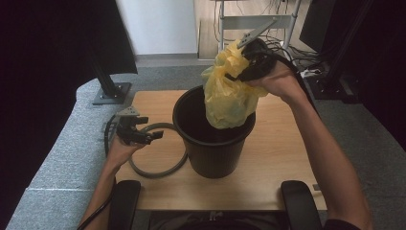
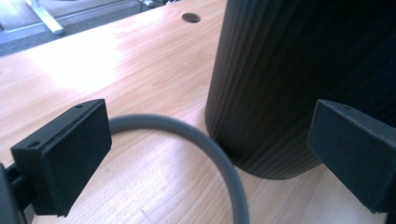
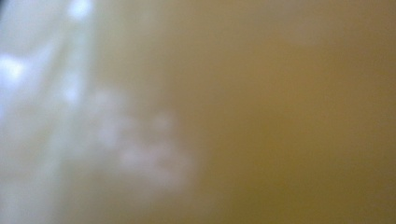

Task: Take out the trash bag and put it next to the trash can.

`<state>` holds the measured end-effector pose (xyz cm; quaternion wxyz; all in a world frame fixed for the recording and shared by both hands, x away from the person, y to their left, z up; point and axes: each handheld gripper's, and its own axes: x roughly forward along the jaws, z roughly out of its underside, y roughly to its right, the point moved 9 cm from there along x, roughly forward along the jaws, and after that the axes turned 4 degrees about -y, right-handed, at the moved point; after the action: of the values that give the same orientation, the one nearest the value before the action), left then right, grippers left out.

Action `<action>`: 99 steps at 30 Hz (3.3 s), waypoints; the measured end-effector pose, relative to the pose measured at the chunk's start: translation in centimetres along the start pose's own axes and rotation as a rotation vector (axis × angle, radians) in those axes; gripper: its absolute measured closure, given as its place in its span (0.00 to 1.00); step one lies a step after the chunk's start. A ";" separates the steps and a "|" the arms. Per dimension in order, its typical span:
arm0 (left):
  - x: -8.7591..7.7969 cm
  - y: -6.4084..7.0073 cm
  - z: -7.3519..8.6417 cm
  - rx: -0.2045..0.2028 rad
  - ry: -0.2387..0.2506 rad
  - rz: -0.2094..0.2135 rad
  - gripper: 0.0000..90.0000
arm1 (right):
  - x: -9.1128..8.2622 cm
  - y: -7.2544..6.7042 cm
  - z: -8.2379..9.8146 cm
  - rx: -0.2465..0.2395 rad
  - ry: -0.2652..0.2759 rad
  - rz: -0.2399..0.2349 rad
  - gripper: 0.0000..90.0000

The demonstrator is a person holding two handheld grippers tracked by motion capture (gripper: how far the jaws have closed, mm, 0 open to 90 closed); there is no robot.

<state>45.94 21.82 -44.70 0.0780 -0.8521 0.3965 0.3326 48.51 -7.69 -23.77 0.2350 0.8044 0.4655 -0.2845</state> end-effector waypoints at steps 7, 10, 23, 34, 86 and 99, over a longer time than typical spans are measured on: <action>1.4 -0.7 2.7 -0.028 -0.016 -0.051 0.00 | -1.5 1.0 -0.4 0.014 0.002 0.043 0.82; 2.2 -1.2 4.1 -0.048 -0.031 -0.079 0.00 | -2.0 1.5 -0.4 0.018 -0.005 0.068 0.81; 5.5 -2.6 8.8 -0.102 -0.074 -0.159 0.00 | -5.4 4.1 0.3 0.063 -0.008 0.176 0.81; 6.5 -3.8 10.4 -0.125 -0.101 -0.211 0.01 | -8.1 5.9 2.5 0.097 -0.037 0.272 0.81; 7.0 -4.0 11.7 -0.109 -0.181 -0.246 0.01 | 4.9 9.5 21.9 0.376 -0.131 0.330 0.78; 7.1 -3.9 11.7 -0.100 -0.191 -0.244 0.02 | 9.8 8.3 26.6 0.467 -0.147 0.274 0.75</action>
<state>46.14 24.67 -58.67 0.1127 -0.8613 0.2635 0.4196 53.41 -22.58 -48.79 0.1125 0.8695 0.2557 -0.4072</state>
